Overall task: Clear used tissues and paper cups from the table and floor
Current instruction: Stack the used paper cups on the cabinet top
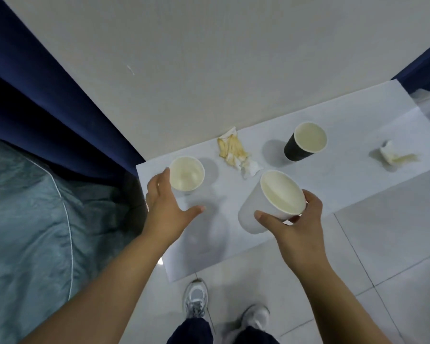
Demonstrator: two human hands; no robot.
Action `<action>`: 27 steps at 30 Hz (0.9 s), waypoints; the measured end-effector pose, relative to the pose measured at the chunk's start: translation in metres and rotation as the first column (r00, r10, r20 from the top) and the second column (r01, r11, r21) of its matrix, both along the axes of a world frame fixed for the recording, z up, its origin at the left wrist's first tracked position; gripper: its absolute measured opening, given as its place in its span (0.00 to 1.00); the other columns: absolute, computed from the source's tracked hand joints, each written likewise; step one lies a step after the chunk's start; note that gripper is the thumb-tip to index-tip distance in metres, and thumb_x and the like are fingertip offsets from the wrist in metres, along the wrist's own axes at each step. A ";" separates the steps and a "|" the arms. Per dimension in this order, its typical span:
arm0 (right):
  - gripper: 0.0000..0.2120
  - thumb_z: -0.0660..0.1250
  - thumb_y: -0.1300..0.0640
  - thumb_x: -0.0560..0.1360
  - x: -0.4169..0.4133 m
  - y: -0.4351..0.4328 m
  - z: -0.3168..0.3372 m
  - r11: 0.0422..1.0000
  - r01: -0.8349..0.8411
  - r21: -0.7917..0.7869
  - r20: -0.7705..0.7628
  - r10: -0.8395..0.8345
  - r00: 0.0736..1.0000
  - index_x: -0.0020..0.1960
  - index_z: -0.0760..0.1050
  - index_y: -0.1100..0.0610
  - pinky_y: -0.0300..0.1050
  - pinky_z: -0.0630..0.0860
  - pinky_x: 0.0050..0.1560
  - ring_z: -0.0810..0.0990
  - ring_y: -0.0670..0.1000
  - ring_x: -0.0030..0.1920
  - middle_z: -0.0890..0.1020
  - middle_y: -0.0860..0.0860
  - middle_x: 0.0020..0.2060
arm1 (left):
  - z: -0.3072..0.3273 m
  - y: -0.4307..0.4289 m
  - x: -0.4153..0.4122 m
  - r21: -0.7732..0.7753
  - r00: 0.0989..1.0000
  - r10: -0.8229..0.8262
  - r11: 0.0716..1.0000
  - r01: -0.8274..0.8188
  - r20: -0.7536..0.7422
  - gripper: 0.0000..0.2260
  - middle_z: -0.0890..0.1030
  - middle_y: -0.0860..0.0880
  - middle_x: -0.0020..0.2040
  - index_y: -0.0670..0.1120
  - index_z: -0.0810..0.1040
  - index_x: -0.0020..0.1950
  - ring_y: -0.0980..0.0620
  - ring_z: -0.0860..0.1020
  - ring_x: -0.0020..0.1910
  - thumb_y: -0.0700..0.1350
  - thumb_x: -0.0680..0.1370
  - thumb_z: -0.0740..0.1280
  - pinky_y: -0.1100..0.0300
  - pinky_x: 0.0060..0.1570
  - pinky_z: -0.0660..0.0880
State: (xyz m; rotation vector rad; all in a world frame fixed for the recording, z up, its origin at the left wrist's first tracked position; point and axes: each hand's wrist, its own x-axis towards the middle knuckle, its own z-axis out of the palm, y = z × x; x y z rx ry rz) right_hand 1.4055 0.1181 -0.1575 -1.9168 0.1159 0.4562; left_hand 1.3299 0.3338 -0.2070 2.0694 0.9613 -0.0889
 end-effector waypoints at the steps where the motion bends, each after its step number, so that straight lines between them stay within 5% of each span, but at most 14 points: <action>1: 0.39 0.78 0.58 0.64 0.006 0.001 -0.003 1.000 -0.005 0.000 0.002 0.005 1.000 0.66 0.59 0.48 0.34 0.72 0.42 0.73 0.44 0.50 0.68 0.35 0.49 | -0.005 0.003 0.009 0.018 1.000 -0.002 1.000 0.003 -0.018 0.54 0.50 0.50 0.75 0.51 0.45 0.77 0.48 0.52 0.74 0.54 0.63 0.78 0.52 0.69 0.60; 5: 0.37 0.77 0.60 0.65 0.032 -0.001 -0.016 1.000 -0.002 0.000 0.004 0.002 1.000 0.66 0.60 0.49 0.32 0.72 0.43 0.73 0.43 0.52 0.68 0.34 0.50 | -0.029 0.014 0.042 0.050 0.997 0.004 0.999 0.000 -0.081 0.57 0.47 0.49 0.77 0.51 0.39 0.77 0.44 0.51 0.75 0.55 0.63 0.78 0.48 0.70 0.58; 9: 0.37 0.77 0.60 0.65 0.060 -0.009 -0.025 1.000 0.018 0.023 -0.011 -0.017 1.000 0.66 0.59 0.48 0.34 0.72 0.45 0.73 0.46 0.54 0.68 0.35 0.51 | -0.036 0.011 0.062 0.059 0.994 0.030 0.998 -0.024 -0.101 0.49 0.53 0.48 0.76 0.47 0.47 0.77 0.44 0.60 0.72 0.54 0.67 0.76 0.49 0.67 0.65; 15: 0.43 0.78 0.61 0.65 0.104 -0.028 -0.020 0.997 0.022 0.078 -0.015 -0.021 1.000 0.70 0.56 0.46 0.46 0.77 0.58 0.73 0.48 0.60 0.67 0.44 0.61 | 0.000 -0.030 0.091 0.094 0.990 0.138 0.986 -0.137 0.000 0.46 0.58 0.49 0.73 0.47 0.54 0.76 0.47 0.62 0.71 0.53 0.66 0.77 0.55 0.65 0.64; 21: 0.43 0.79 0.60 0.63 0.164 -0.047 -0.013 0.993 0.075 0.087 0.164 -0.089 0.983 0.67 0.57 0.44 0.46 0.76 0.60 0.69 0.49 0.65 0.64 0.44 0.64 | 0.044 -0.074 0.128 -0.018 0.975 0.180 0.984 -0.179 0.129 0.42 0.57 0.52 0.70 0.50 0.57 0.74 0.60 0.63 0.59 0.47 0.66 0.77 0.62 0.59 0.62; 27: 0.46 0.79 0.59 0.63 0.214 -0.044 -0.022 0.999 0.040 -0.012 0.205 -0.037 0.978 0.71 0.54 0.52 0.44 0.71 0.64 0.67 0.45 0.62 0.62 0.42 0.62 | 0.058 -0.085 0.157 -0.090 0.955 0.222 0.974 -0.208 0.196 0.40 0.59 0.56 0.67 0.54 0.59 0.72 0.62 0.63 0.58 0.48 0.66 0.77 0.60 0.59 0.64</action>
